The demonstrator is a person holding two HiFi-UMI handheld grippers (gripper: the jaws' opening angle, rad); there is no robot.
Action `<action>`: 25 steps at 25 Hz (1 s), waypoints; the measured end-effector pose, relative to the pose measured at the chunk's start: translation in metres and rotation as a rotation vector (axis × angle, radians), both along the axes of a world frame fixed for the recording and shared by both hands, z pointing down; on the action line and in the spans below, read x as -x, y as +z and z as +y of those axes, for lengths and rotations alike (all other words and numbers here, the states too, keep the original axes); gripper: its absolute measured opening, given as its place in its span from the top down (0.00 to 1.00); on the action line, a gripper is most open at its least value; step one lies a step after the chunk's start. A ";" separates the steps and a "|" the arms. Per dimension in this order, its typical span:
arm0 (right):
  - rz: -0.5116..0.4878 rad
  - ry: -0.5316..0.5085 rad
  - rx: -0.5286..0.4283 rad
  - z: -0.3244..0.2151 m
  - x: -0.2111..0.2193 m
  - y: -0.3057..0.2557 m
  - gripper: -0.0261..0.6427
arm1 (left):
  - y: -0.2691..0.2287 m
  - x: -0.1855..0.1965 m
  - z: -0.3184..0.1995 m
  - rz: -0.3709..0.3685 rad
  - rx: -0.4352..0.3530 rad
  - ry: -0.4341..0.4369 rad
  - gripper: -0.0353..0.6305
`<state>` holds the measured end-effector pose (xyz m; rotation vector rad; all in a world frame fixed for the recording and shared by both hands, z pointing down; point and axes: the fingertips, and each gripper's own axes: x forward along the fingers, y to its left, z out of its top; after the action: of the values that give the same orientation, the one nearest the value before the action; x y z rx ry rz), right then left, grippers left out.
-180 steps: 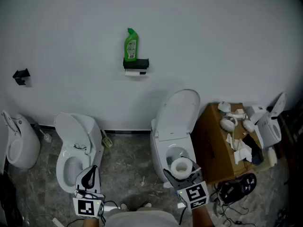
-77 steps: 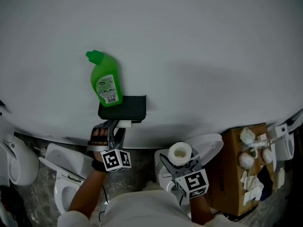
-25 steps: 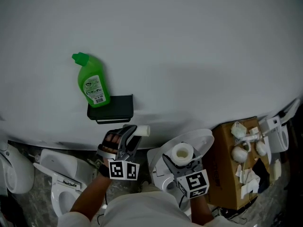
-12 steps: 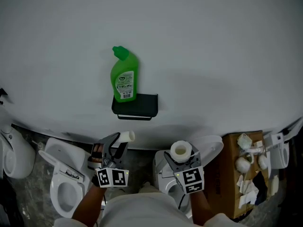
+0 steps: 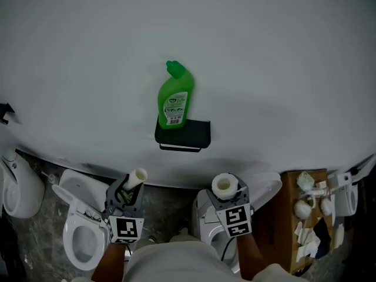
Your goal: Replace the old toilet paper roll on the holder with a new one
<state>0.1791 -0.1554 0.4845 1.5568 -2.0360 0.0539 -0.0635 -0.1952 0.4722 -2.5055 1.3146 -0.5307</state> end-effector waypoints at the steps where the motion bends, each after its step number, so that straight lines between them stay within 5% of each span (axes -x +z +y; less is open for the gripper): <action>1: 0.008 0.003 0.004 -0.001 0.001 0.001 0.46 | -0.002 0.009 -0.001 0.030 0.014 -0.021 0.67; 6: 0.033 0.022 0.022 -0.006 0.004 0.006 0.46 | -0.002 0.039 -0.002 0.080 0.061 -0.065 0.67; 15: 0.037 0.064 0.036 -0.016 0.006 0.007 0.46 | 0.005 0.082 0.011 0.338 0.166 -0.126 0.67; 25: 0.300 0.039 0.073 -0.049 -0.008 0.026 0.46 | 0.005 0.093 0.008 0.360 0.153 -0.163 0.67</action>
<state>0.1867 -0.2040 0.5102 1.4633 -1.7513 -0.0848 -0.1565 -0.1869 0.4767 -2.7262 1.6750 -0.2226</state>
